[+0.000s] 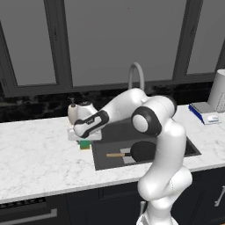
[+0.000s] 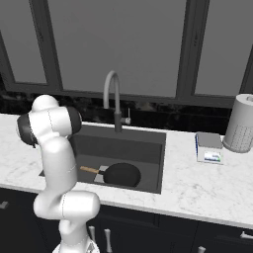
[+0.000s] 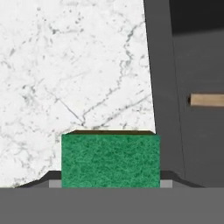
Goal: Pick the pan and sponge and place them into the sink. Then turn on the water.
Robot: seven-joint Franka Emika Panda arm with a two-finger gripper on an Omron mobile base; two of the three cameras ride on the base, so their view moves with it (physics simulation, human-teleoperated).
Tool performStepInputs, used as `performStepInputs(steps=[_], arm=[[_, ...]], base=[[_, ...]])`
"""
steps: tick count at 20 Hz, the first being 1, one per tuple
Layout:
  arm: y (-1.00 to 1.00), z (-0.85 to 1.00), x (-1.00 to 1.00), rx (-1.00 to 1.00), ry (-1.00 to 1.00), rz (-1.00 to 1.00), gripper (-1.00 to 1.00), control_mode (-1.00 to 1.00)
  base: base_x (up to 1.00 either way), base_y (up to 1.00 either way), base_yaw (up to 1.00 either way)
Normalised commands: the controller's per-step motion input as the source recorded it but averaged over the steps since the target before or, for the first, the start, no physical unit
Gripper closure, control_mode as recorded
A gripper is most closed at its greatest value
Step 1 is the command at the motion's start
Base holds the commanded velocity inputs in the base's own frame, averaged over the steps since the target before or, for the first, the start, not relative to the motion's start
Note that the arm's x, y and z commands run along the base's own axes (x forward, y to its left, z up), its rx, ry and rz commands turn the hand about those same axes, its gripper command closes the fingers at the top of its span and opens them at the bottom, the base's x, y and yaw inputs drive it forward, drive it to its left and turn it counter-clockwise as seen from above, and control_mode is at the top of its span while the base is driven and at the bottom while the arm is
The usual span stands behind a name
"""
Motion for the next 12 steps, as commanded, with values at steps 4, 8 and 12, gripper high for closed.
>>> performStepInputs(steps=[4,8,12], arm=[[-0.82,0.19,0.0,0.0,0.0,-0.1,1.0,-1.0],[-1.0,-0.15,0.11,-0.01,0.0,-0.16,1.0,-1.0],[-1.0,-0.64,0.41,-0.09,0.0,-0.18,1.0,-1.0]], base=[[0.0,0.0,0.0],[0.0,0.0,0.0],[0.0,0.0,0.0]])
